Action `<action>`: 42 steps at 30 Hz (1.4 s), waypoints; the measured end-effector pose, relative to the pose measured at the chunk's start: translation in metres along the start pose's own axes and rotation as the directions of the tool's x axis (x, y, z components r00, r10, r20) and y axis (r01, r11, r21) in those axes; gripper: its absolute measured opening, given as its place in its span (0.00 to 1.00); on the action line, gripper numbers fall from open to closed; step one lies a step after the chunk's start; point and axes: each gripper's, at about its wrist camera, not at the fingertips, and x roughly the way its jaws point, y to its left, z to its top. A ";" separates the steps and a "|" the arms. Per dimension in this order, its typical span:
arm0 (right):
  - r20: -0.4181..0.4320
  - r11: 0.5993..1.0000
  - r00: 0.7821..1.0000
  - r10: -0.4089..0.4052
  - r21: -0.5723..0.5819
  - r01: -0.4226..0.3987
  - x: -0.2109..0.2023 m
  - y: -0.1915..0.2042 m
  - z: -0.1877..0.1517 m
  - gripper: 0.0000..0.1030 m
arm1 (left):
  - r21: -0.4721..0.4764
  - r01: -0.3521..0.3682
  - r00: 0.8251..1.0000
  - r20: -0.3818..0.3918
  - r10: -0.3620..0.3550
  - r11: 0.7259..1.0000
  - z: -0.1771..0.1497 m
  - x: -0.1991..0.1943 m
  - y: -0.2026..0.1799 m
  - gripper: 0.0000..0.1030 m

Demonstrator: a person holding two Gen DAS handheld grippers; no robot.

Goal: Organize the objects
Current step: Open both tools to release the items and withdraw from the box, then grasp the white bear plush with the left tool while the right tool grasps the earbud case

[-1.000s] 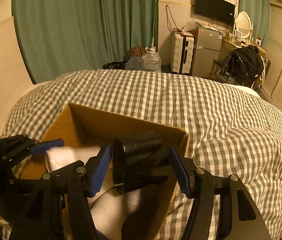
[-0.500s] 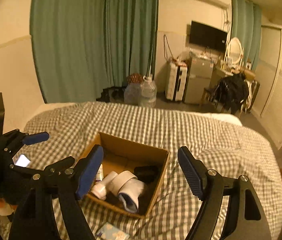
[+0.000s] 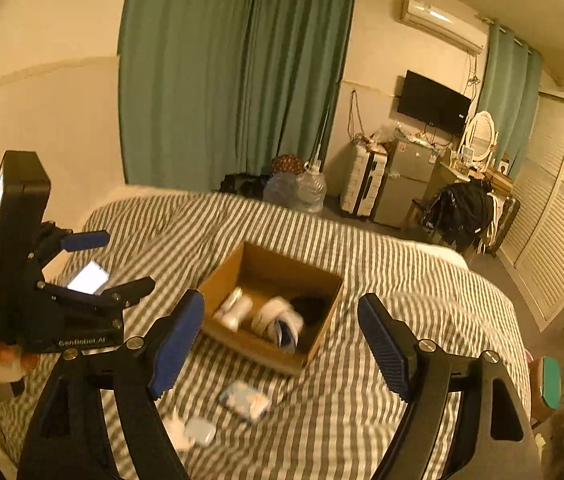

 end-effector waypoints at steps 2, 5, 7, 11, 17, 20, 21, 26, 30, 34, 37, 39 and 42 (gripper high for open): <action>-0.043 0.999 0.998 0.050 0.021 -0.049 0.003 0.006 -0.021 0.77 | 0.023 0.003 0.999 -0.034 -0.002 1.000 -0.020 0.010 -0.008 0.81; -0.107 0.994 0.988 0.108 0.045 -0.104 0.015 0.014 -0.055 0.77 | 0.037 -0.011 0.996 -0.083 0.014 0.999 -0.055 0.030 -0.015 0.81; -0.143 0.993 0.983 0.115 0.055 -0.108 0.026 0.018 -0.078 0.77 | 0.039 -0.013 0.994 -0.111 0.018 0.999 -0.079 0.042 -0.020 0.81; -0.200 0.989 0.971 0.129 0.097 -0.112 0.051 0.026 -0.124 0.77 | 0.016 -0.002 0.990 -0.138 0.004 1.000 -0.121 0.058 -0.033 0.81; -0.294 0.990 0.950 0.103 0.118 -0.071 0.103 0.030 -0.180 0.77 | 0.083 0.083 0.981 -0.182 -0.067 0.993 -0.157 0.068 -0.064 0.81; -0.324 0.990 0.941 0.099 0.123 -0.061 0.122 0.030 -0.192 0.77 | 0.083 0.165 0.963 -0.228 -0.142 0.983 -0.171 0.076 -0.071 0.81; -0.332 0.991 0.938 0.096 0.125 -0.057 0.128 0.031 -0.196 0.77 | 0.081 0.176 0.958 -0.245 -0.151 0.981 -0.175 0.080 -0.073 0.81; -0.334 0.994 0.940 0.070 0.100 -0.038 0.136 0.038 -0.201 0.77 | 0.043 0.276 0.909 -0.335 -0.246 0.960 -0.183 0.105 -0.078 0.68; -0.331 0.994 0.941 0.072 0.105 -0.039 0.135 0.036 -0.201 0.77 | 0.026 0.308 0.892 -0.357 -0.279 0.951 -0.186 0.111 -0.079 0.59; -0.328 0.994 0.943 0.065 0.105 -0.032 0.131 0.037 -0.199 0.77 | -0.023 0.249 0.924 -0.293 -0.244 0.968 -0.176 0.092 -0.060 0.58; -0.319 0.994 0.945 0.065 0.105 -0.033 0.129 0.038 -0.194 0.77 | -0.052 0.213 0.949 -0.225 -0.219 0.976 -0.163 0.074 -0.039 0.58; -0.315 0.993 0.946 0.076 0.106 -0.044 0.130 0.043 -0.190 0.77 | -0.046 0.159 0.966 -0.198 -0.165 0.986 -0.156 0.069 -0.028 0.58; -0.335 0.994 0.938 0.090 0.086 -0.064 0.140 0.056 -0.186 0.77 | -0.045 0.073 0.979 -0.186 -0.080 0.996 -0.151 0.069 -0.012 0.58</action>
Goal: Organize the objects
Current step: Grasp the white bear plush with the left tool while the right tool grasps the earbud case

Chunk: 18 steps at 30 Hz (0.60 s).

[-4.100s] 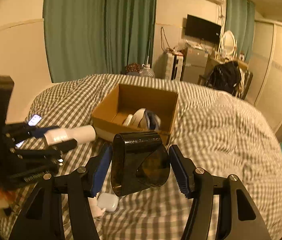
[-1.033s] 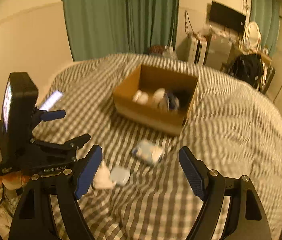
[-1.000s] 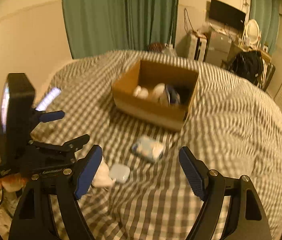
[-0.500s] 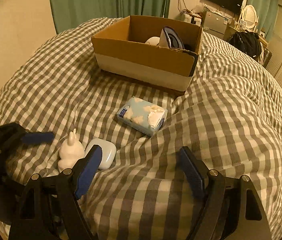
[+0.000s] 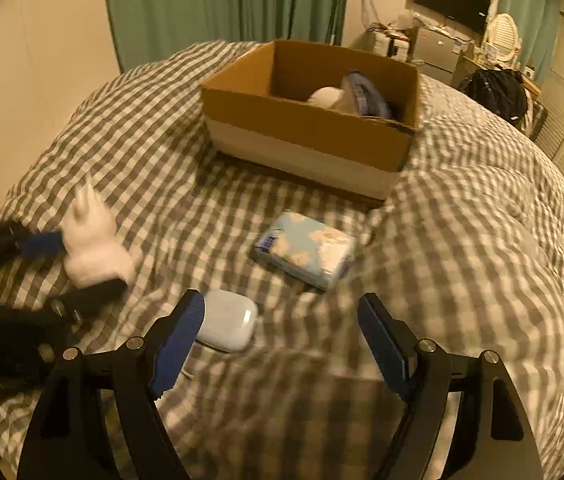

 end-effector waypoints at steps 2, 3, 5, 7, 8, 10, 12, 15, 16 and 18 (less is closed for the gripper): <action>-0.039 1.000 0.999 -0.003 -0.030 0.002 0.014 0.010 0.003 0.77 | -0.018 -0.031 1.000 -0.003 0.031 0.999 -0.001 0.003 0.010 0.59; -0.062 0.999 0.998 -0.005 -0.039 0.003 0.023 0.015 0.005 0.77 | -0.029 -0.032 0.999 -0.008 0.032 0.999 -0.002 0.004 0.014 0.58; -0.112 0.999 0.994 -0.002 -0.047 -0.004 0.041 0.021 0.006 0.77 | -0.042 -0.028 1.000 -0.012 0.028 0.999 -0.005 0.004 0.019 0.58; -0.157 0.998 0.988 -0.011 -0.064 0.001 0.056 0.025 0.004 0.77 | -0.034 -0.030 1.000 -0.009 0.030 0.999 -0.006 0.006 0.020 0.58; -0.180 0.997 0.984 -0.010 -0.072 -0.002 0.062 0.027 0.003 0.77 | -0.030 -0.030 1.000 -0.008 0.030 0.999 -0.005 0.008 0.019 0.58; -0.207 0.996 0.978 -0.012 -0.092 -0.007 0.069 0.031 0.001 0.76 | -0.026 -0.024 1.000 -0.008 0.024 0.999 -0.005 0.009 0.019 0.58; -0.229 0.993 0.973 -0.012 -0.120 -0.016 0.074 0.037 -0.001 0.75 | -0.027 -0.024 1.000 -0.007 0.024 0.999 -0.006 0.006 0.019 0.58; -0.264 0.990 0.964 -0.025 -0.142 -0.013 0.085 0.043 -0.004 0.70 | -0.030 -0.021 1.000 -0.005 0.021 0.999 -0.008 0.005 0.019 0.58; -0.271 0.989 0.962 -0.029 -0.148 -0.012 0.087 0.044 -0.005 0.66 | -0.030 -0.021 1.000 -0.003 0.021 0.999 -0.009 0.005 0.019 0.59; -0.271 0.988 0.962 -0.025 -0.154 -0.018 0.088 0.046 -0.006 0.55 | -0.028 -0.021 1.000 -0.003 0.021 0.999 -0.009 0.005 0.019 0.58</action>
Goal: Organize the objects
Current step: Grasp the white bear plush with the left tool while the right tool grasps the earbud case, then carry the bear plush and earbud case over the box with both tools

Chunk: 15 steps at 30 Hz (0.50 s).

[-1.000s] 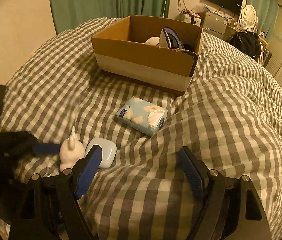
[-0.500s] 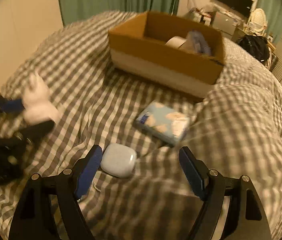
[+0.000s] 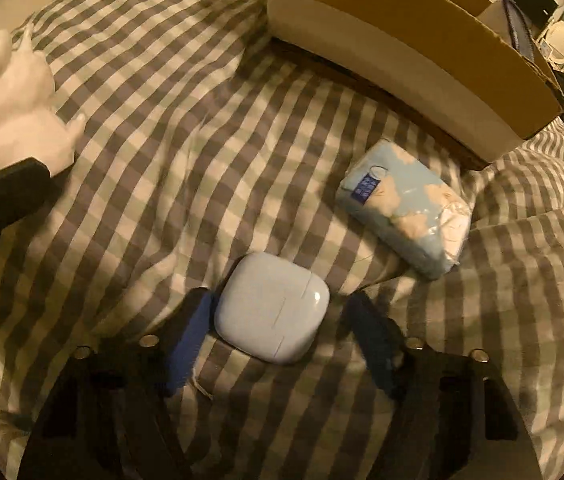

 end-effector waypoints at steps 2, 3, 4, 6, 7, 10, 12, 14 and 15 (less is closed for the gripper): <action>0.007 1.000 1.000 0.009 -0.001 -0.009 -0.001 0.001 -0.002 0.55 | -0.002 0.002 1.000 0.000 -0.002 1.000 0.000 0.000 0.000 0.58; 0.012 1.000 1.000 0.007 0.002 -0.007 -0.002 0.001 -0.003 0.55 | -0.004 0.002 1.000 -0.001 -0.002 1.000 0.000 0.001 0.001 0.59; 0.015 1.000 1.000 0.006 0.004 -0.006 -0.003 0.000 -0.003 0.54 | -0.004 0.003 1.000 -0.002 -0.003 1.000 0.000 0.000 0.000 0.59; 0.029 1.000 1.000 -0.001 0.013 0.000 -0.007 -0.001 -0.005 0.54 | -0.003 0.004 1.000 -0.005 -0.004 1.000 -0.001 0.000 0.001 0.59; 0.037 1.000 0.999 -0.002 0.017 0.001 -0.010 -0.002 -0.006 0.54 | -0.001 0.003 1.000 -0.006 -0.003 1.000 -0.001 0.000 0.000 0.58; 0.086 1.000 0.996 0.002 0.021 -0.004 -0.026 -0.004 -0.009 0.54 | 0.010 -0.004 1.000 -0.007 0.004 1.000 -0.002 -0.003 -0.001 0.59; 0.113 0.999 0.994 0.004 0.031 -0.008 -0.036 -0.005 -0.010 0.54 | 0.020 -0.011 1.000 -0.005 0.011 1.000 -0.002 -0.007 -0.004 0.59; 0.146 0.999 0.989 0.012 0.043 -0.019 -0.050 -0.007 -0.012 0.54 | 0.026 -0.015 1.000 -0.003 0.015 1.000 -0.002 -0.010 -0.006 0.59; 0.158 0.999 0.987 0.015 0.047 -0.023 -0.056 -0.008 -0.013 0.54 | 0.029 -0.013 1.000 -0.002 0.013 0.999 -0.002 -0.013 -0.008 0.59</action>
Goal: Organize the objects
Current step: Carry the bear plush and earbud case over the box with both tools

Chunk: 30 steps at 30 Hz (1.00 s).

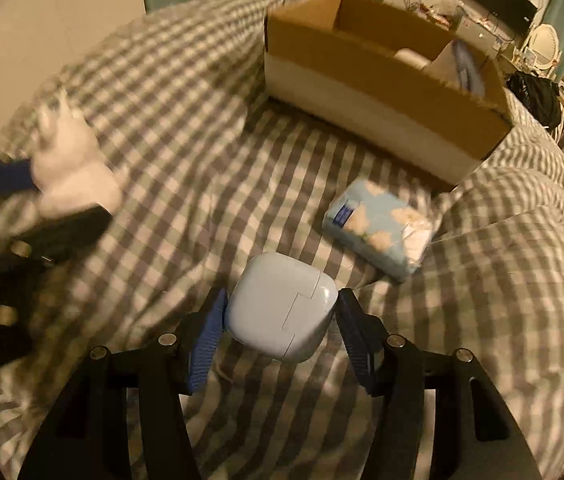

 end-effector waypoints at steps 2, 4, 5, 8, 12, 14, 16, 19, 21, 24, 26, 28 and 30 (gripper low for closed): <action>0.031 1.000 0.999 0.017 0.011 -0.018 -0.017 -0.003 -0.002 0.54 | 0.006 0.000 1.000 0.005 0.000 1.000 0.002 -0.004 -0.002 0.59; 0.060 0.999 0.998 0.035 0.020 -0.037 -0.034 -0.007 -0.002 0.54 | 0.014 -0.002 1.000 0.017 0.002 1.000 0.004 -0.012 -0.005 0.59; 0.077 0.999 0.996 0.039 0.022 -0.041 -0.044 -0.006 -0.005 0.54 | 0.019 -0.001 1.000 0.025 0.001 1.000 0.005 -0.016 -0.007 0.59; 0.132 0.999 0.991 0.035 0.023 -0.038 -0.063 0.002 0.005 0.54 | 0.031 0.001 0.999 0.049 -0.002 1.000 0.011 -0.028 -0.010 0.59; 0.198 0.999 0.980 0.023 0.021 -0.027 -0.095 0.000 0.006 0.54 | 0.043 0.008 0.997 0.075 -0.011 0.999 0.021 -0.041 -0.012 0.59; 0.227 1.000 0.974 0.018 0.020 -0.023 -0.105 -0.003 0.010 0.54 | 0.046 0.030 0.996 0.081 -0.033 0.999 0.029 -0.047 -0.012 0.59; 0.254 1.000 0.967 0.012 0.016 -0.016 -0.119 -0.005 0.014 0.54 | 0.041 0.069 0.994 0.080 -0.072 0.997 0.039 -0.050 -0.012 0.59; 0.294 0.999 0.955 -0.033 0.006 0.032 -0.136 -0.008 0.020 0.54 | 0.047 0.104 0.990 0.090 -0.108 0.993 0.055 -0.053 -0.011 0.59; 0.317 0.999 0.948 -0.040 0.006 0.040 -0.143 -0.012 0.027 0.54 | 0.055 0.112 0.988 0.099 -0.117 0.992 0.067 -0.054 -0.011 0.59; 0.339 0.998 0.939 -0.054 0.005 0.056 -0.151 -0.018 0.039 0.54 | 0.065 0.117 0.985 0.119 -0.124 0.991 0.090 -0.054 -0.011 0.59; 0.351 0.998 0.934 -0.058 0.005 0.061 -0.153 -0.023 0.051 0.54 | 0.070 0.110 0.983 0.137 -0.119 0.991 0.104 -0.054 -0.010 0.59; 0.365 0.998 0.929 -0.057 0.008 0.058 -0.155 -0.030 0.063 0.54 | 0.077 0.100 0.982 0.155 -0.111 0.992 0.119 -0.052 -0.009 0.59; 0.385 0.998 0.920 -0.068 0.008 0.070 -0.158 -0.037 0.078 0.54 | 0.080 0.091 0.980 0.170 -0.103 0.993 0.135 -0.049 -0.008 0.59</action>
